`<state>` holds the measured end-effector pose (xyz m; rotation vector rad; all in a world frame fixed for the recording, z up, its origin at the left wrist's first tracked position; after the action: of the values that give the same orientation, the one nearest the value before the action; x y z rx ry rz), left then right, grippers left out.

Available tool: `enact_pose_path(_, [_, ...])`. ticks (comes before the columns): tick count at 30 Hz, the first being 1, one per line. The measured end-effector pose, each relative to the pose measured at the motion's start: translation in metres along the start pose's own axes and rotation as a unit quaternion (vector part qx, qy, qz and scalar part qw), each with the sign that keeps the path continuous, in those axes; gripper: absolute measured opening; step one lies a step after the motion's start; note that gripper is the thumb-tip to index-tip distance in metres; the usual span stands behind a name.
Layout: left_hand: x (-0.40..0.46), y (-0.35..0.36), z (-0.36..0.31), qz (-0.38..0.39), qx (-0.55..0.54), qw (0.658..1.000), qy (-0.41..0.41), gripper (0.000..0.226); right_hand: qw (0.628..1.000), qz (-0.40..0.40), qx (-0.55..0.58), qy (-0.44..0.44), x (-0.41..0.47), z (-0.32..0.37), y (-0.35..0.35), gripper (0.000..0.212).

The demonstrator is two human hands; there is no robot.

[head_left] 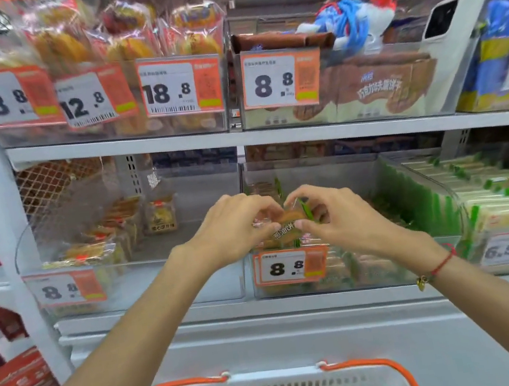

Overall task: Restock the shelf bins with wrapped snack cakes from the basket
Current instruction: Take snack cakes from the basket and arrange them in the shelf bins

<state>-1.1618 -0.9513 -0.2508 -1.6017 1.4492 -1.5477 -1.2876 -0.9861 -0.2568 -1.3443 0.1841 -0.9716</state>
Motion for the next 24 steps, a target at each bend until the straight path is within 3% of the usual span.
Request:
enact_pose_path(10, [-0.01,-0.001,0.003,0.009,0.101,0.994,0.037,0.027,0.99,0.009,0.139,0.022,-0.001,-0.003,0.025,0.022])
enact_pose_path(14, [-0.008,-0.003,0.001,0.041,0.12,0.991,0.036,0.03,0.982,0.089,0.164,0.04,0.004,-0.002,0.023,0.011])
enact_pose_path(16, [-0.008,-0.006,0.001,0.044,0.11,0.992,0.032,0.029,0.972,0.096,0.184,0.108,0.011,-0.017,0.011,0.024])
enact_pose_path(19, [-0.011,-0.01,0.003,0.035,0.097,0.994,0.034,0.028,0.955,0.171,0.121,0.209,0.016,-0.039,0.011,0.029])
enact_pose_path(21, [-0.014,-0.01,0.006,0.023,0.081,0.996,0.032,0.028,0.937,0.248,0.081,0.232,0.018,-0.042,0.023,0.03])
enact_pose_path(24, [-0.021,-0.01,0.014,0.018,0.054,0.998,0.018,0.024,0.925,0.278,0.065,0.251,0.026,-0.04,0.033,0.025])
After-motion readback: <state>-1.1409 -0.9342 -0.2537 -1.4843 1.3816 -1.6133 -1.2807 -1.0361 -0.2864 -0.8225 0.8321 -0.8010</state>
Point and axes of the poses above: each hand's wrist, its own x-axis towards the middle knuckle, its own y-axis out of the palm, z = x × y, the point moved 8 cm from there along x, towards the middle knuckle, and after that the axes turned 6 degrees about -x, right-handed, at the moved point
